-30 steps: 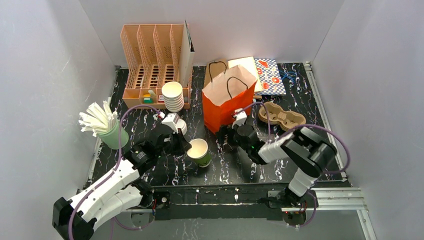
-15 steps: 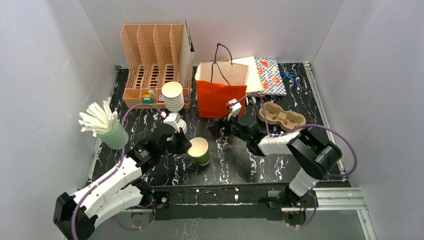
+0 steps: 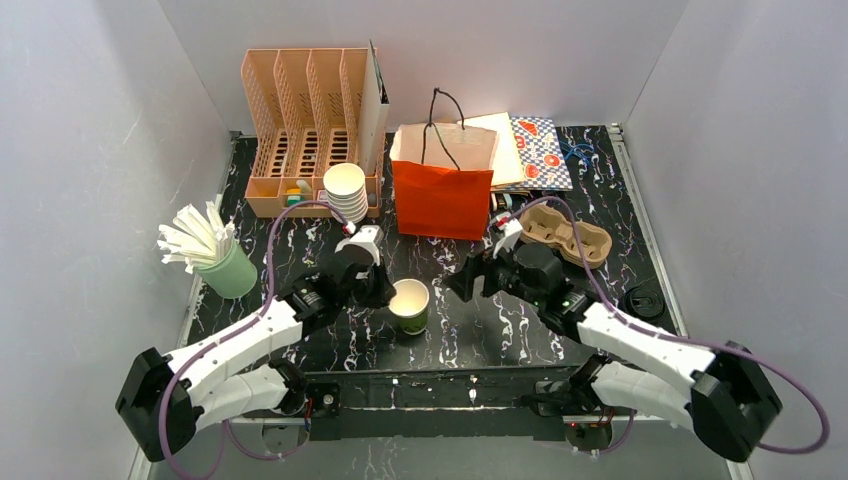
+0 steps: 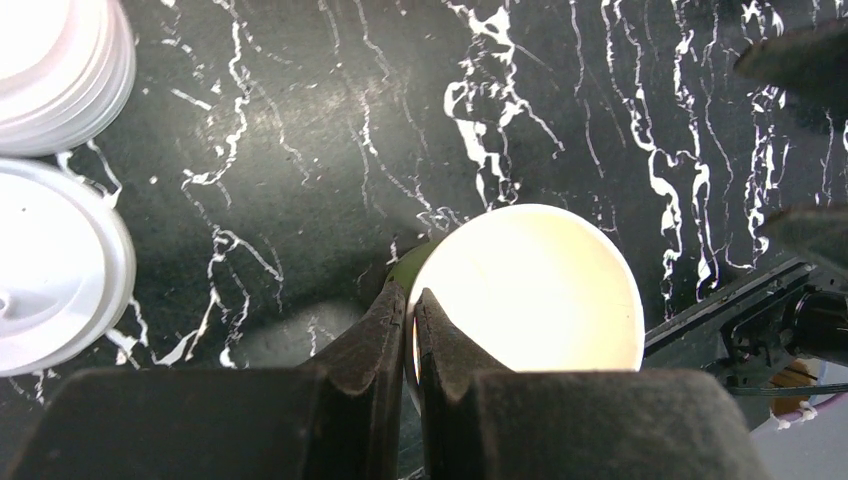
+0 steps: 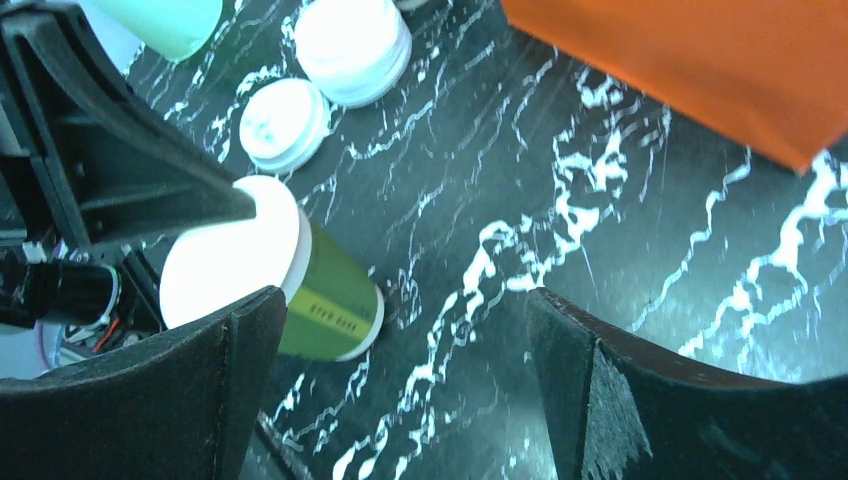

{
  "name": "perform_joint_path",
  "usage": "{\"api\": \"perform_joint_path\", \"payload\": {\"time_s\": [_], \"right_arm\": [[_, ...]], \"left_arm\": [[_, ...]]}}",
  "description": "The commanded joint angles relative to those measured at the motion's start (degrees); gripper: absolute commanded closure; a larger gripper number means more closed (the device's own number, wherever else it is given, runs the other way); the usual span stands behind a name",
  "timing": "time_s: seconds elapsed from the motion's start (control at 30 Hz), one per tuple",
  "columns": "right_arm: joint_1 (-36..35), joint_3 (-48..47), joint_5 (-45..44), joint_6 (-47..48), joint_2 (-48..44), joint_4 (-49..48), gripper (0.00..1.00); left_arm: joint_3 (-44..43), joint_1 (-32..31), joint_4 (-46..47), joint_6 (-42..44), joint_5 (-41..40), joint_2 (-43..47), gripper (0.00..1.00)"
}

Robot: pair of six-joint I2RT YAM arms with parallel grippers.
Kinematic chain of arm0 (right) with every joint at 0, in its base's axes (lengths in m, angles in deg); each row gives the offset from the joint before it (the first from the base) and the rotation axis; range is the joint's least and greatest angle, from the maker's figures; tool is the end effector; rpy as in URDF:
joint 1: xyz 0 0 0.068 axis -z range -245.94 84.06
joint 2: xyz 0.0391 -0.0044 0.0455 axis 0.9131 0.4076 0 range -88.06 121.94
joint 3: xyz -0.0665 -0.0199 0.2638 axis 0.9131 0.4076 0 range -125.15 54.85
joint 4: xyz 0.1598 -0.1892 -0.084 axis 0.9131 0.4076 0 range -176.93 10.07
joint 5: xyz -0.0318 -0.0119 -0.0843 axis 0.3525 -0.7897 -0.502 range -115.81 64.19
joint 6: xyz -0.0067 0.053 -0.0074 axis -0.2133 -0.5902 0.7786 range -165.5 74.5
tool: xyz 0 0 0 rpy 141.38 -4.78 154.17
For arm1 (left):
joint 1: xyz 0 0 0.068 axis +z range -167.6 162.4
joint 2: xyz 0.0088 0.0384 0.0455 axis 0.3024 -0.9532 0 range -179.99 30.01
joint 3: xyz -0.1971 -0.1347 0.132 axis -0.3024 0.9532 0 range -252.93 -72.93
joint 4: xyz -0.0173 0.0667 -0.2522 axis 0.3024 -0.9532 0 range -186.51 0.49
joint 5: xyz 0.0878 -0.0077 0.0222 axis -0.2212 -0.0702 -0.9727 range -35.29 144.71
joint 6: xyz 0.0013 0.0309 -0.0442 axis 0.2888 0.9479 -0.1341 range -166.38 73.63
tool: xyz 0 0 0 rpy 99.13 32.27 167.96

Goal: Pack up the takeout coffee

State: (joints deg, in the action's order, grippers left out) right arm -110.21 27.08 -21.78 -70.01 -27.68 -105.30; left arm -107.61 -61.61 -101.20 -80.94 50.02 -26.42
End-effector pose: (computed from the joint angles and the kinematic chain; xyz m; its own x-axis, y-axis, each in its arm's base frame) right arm 0.1661 0.1654 0.2345 -0.4693 0.1205 -0.8748 -0.6048 0.6779 0.4179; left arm 0.1568 -0.1473 0.2381 -0.6913 -0.1183 -0.7128 0.3051 0.8465 -0.4364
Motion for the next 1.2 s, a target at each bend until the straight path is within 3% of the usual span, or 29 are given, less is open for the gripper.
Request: {"api": "perform_joint_path", "payload": {"time_s": [0.0,0.23,0.5,0.8,0.97,1.1,1.17], "right_arm": [[0.2,1.5,-0.7,-4.0,-8.6,14.1,0.02],[0.1,3.5,-0.7,-5.1,-15.5,22.1,0.02],[0.1,2.2,-0.1,-6.0,-15.9,26.4,0.02],[0.2,-6.7,-14.3,-11.7,-10.4,40.7,0.02],[0.2,-7.1,-14.3,-12.1,-9.7,41.0,0.02],[0.2,-6.7,-12.0,-11.7,-10.9,39.3,0.02],[0.2,-7.4,-12.0,-11.7,-11.4,39.8,0.02]], "left_arm": [[-4.3,-1.8,2.7,0.4,-4.0,-2.2,0.99],[-6.3,-2.5,4.0,1.9,-6.0,-5.1,0.96],[-6.5,-2.5,7.4,2.7,-8.4,-6.9,0.94],[-7.3,-2.5,10.4,3.4,-8.7,-10.7,0.88],[-7.0,-2.5,10.9,3.5,-9.2,-11.3,0.68],[-9.1,-2.6,5.5,3.0,-11.9,-9.7,0.42],[-10.2,-2.6,1.5,2.9,-14.8,-7.4,0.24]]}}
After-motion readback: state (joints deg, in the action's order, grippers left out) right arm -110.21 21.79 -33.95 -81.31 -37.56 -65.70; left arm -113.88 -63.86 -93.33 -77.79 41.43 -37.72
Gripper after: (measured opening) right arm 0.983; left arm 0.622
